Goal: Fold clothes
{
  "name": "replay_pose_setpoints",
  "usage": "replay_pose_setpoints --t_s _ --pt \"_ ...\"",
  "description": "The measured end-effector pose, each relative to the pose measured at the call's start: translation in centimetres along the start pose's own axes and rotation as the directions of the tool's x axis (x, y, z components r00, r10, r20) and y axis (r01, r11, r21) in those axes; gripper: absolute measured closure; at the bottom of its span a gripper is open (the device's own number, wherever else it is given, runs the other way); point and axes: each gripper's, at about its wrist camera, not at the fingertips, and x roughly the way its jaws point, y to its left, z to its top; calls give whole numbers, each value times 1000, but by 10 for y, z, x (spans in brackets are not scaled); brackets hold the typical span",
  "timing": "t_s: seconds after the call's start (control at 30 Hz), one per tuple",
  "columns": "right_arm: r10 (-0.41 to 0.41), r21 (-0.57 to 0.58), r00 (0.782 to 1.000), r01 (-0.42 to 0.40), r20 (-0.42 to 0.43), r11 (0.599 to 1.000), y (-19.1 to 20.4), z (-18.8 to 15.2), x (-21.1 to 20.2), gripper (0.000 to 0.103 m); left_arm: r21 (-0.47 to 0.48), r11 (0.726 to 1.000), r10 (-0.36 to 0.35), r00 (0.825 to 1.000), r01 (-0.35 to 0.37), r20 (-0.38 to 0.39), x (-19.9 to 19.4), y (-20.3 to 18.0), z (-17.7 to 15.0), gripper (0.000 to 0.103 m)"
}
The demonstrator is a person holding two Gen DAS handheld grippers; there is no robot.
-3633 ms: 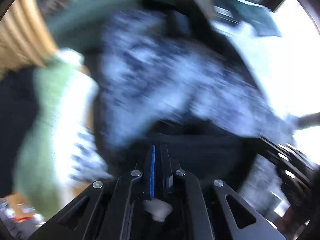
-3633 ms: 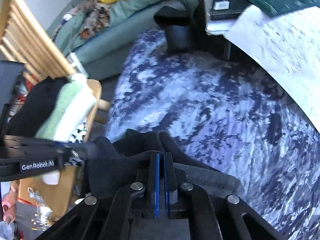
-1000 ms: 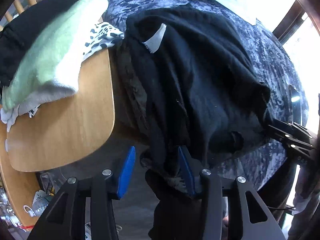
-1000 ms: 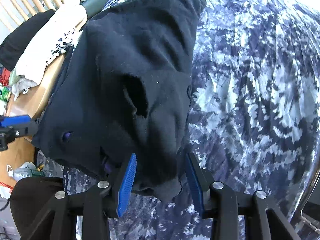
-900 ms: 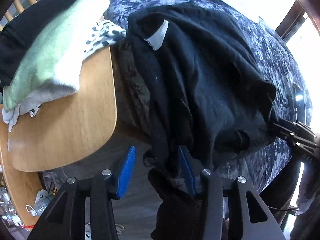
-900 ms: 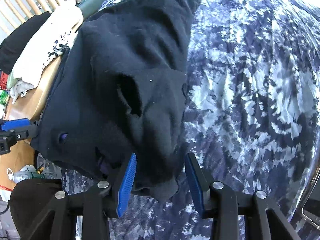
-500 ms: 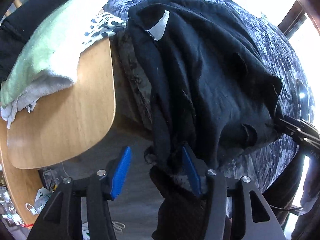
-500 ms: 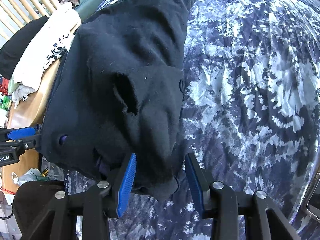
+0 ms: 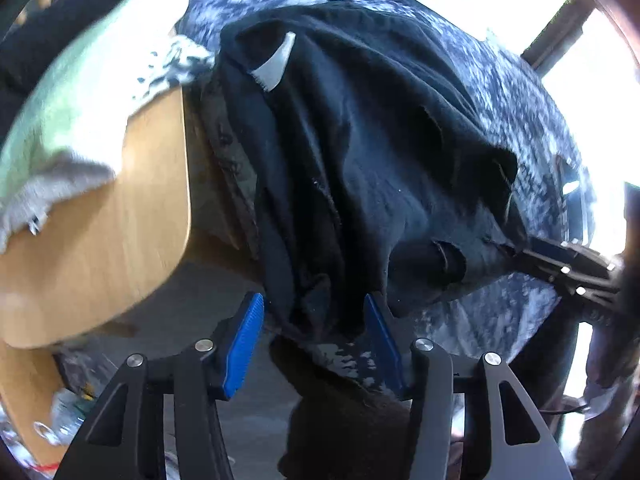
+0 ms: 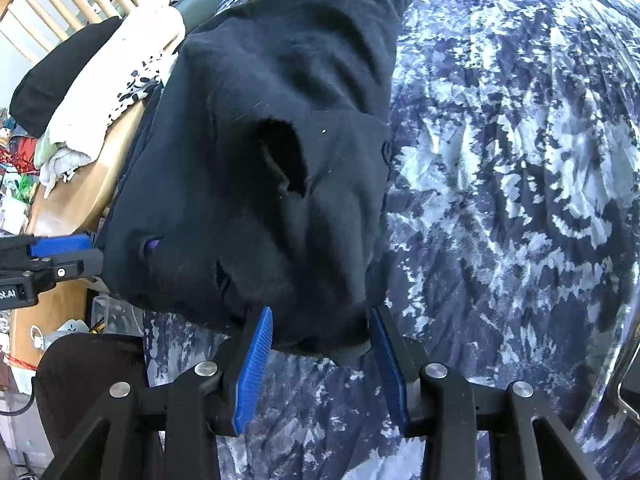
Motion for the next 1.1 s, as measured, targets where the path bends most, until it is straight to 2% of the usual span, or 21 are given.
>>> replay_pose_setpoints --t_s 0.13,0.2,0.23,0.33,0.4,0.47,0.53,0.63,0.7,0.8,0.87,0.97,1.03,1.1 --pt "-16 -13 1000 16 -9 1000 3 1 7 61 55 998 28 1000 -28 -3 4 -13 -1 62" --pt "-13 -8 1000 13 -12 1000 4 1 10 60 50 997 58 998 -56 -29 12 -12 0 76" --pt "-12 -7 1000 12 -12 1000 4 2 11 60 48 996 73 996 -71 -42 16 -11 1 79" --pt "-20 -10 1000 20 -17 1000 7 4 16 60 41 997 62 997 -60 -38 18 -9 0 84" --pt "-26 -15 1000 25 -16 1000 8 3 17 62 27 998 55 998 -54 -30 16 -5 -1 93" --pt "-36 -22 999 35 -16 999 9 3 18 68 7 999 50 998 -50 -24 13 2 -1 95" --pt "-36 -22 999 36 -16 999 8 2 18 82 -26 999 31 999 -31 -10 8 15 -2 96" --pt "1 -12 1000 -2 -13 1000 5 3 16 86 -80 997 7 1000 -7 3 3 32 -5 97" --pt "27 11 1000 -27 -13 1000 0 3 13 87 -89 996 31 1000 -30 3 1 39 -9 100" --pt "56 38 998 -56 -13 998 -5 3 12 88 -73 996 46 999 -45 13 1 39 -15 100" --pt "58 42 998 -57 -19 998 -5 3 16 88 -34 995 100 995 -99 15 5 29 -17 100" --pt "8 -3 1000 -8 -15 1000 5 1 19 83 11 986 168 985 -169 40 5 15 -19 100" --pt "-29 -39 1000 29 -10 999 12 -2 18 72 30 982 187 981 -189 57 1 8 -20 100" --pt "-63 -74 998 63 -3 995 19 -5 17 70 29 981 190 980 -193 64 -1 7 -21 100"
